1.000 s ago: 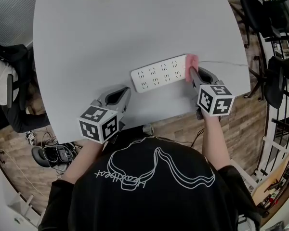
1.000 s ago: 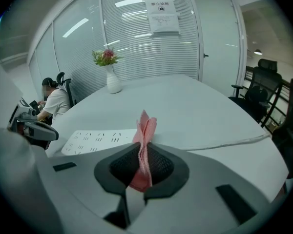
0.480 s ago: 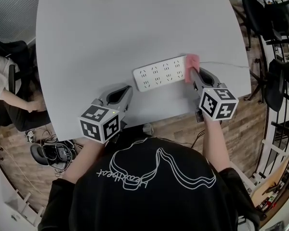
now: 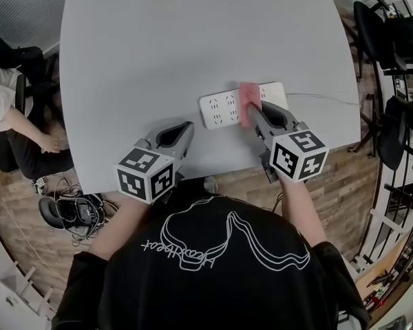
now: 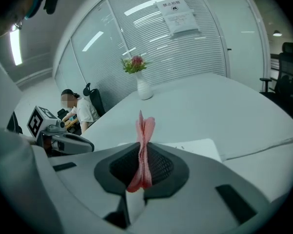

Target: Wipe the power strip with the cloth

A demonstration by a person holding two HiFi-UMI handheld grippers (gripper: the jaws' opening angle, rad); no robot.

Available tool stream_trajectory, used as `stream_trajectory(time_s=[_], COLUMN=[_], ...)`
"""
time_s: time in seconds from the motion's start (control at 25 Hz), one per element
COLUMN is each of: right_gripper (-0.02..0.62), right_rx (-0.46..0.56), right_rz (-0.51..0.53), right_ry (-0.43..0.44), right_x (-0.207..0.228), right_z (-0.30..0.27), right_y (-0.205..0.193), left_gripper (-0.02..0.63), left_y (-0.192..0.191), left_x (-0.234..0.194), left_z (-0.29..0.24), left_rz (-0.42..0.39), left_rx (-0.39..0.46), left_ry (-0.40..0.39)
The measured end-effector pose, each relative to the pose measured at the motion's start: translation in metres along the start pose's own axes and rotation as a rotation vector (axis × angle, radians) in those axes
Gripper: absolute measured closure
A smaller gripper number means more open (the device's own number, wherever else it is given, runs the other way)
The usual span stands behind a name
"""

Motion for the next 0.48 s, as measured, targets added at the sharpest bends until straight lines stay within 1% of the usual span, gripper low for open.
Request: stream_trajectory(time_s=[0.24, 0.48], right_gripper=[0.554, 0.554], right_rx=[-0.021, -0.053], right_rz=[0.011, 0.03], right_ry=[0.072, 0.124], right_x=[-0.028, -0.048], right_z=[-0.02, -0.037], right_y=[-0.001, -0.005], left_gripper=[0.591, 0.591], left_y=[-0.004, -0.007], left_x=[-0.007, -0.01], left_z=[0.008, 0.012], left_rz=[0.01, 0.024], left_rx=[0.007, 0.009], left_ry=[0.008, 0.021])
Point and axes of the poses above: the fingertips, and each gripper's own axes: z backward along the fingers, x to its right, y out of its top, the point moved 8 cm from there along z, backward along the fingers, and after that the axes turned 4 degrees about z, right-handed, at the moved point
